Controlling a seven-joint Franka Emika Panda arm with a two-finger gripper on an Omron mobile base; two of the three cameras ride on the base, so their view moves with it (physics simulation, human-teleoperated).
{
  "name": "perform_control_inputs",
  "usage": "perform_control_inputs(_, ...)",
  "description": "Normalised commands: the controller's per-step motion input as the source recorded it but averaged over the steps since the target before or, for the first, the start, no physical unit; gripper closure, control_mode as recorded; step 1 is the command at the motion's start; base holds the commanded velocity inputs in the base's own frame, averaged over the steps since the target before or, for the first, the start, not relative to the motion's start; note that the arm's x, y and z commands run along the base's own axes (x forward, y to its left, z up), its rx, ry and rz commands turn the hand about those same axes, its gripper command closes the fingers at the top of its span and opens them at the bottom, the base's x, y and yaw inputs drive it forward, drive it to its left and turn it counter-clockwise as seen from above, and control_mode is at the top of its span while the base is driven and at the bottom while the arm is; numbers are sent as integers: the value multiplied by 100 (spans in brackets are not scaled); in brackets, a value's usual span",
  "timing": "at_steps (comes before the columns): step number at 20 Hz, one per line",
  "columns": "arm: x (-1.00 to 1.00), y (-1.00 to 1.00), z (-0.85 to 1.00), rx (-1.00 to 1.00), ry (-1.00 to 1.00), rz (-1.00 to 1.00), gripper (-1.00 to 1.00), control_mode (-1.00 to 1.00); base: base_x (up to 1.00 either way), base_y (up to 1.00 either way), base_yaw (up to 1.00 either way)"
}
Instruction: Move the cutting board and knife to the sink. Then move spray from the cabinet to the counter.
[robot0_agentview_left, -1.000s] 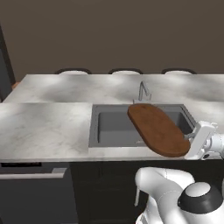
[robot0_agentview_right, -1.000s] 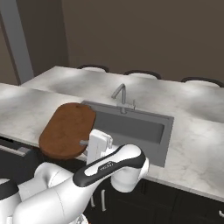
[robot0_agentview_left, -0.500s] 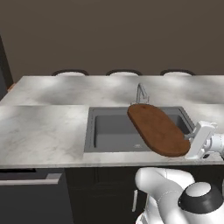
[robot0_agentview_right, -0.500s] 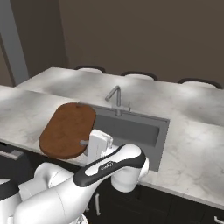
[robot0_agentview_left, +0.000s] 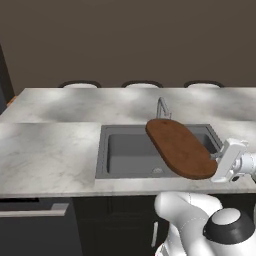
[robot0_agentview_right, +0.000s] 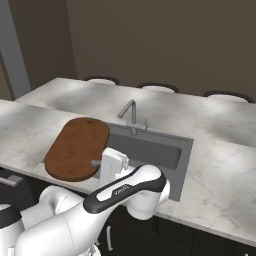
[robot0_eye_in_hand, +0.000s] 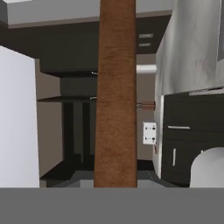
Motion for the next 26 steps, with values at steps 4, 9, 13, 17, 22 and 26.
perform_control_inputs(4, 0, 0, 0, 0, 0, 0, 100, 100, 17, -10, 0)
perform_control_inputs(9, 0, 0, 0, 0, 0, 0, 100, 100, 7, -7, 0)
perform_control_inputs(13, 0, 0, 0, 0, 0, 0, 100, 100, 0, 0, 0)
perform_control_inputs(17, 0, 0, 0, 0, 0, 0, 100, 100, 0, 0, 0)
perform_control_inputs(22, 0, 0, 0, 0, 0, 0, 100, 100, 0, 0, 0)
perform_control_inputs(26, 0, 0, 0, 0, 0, 0, 100, -100, 0, 0, 0)
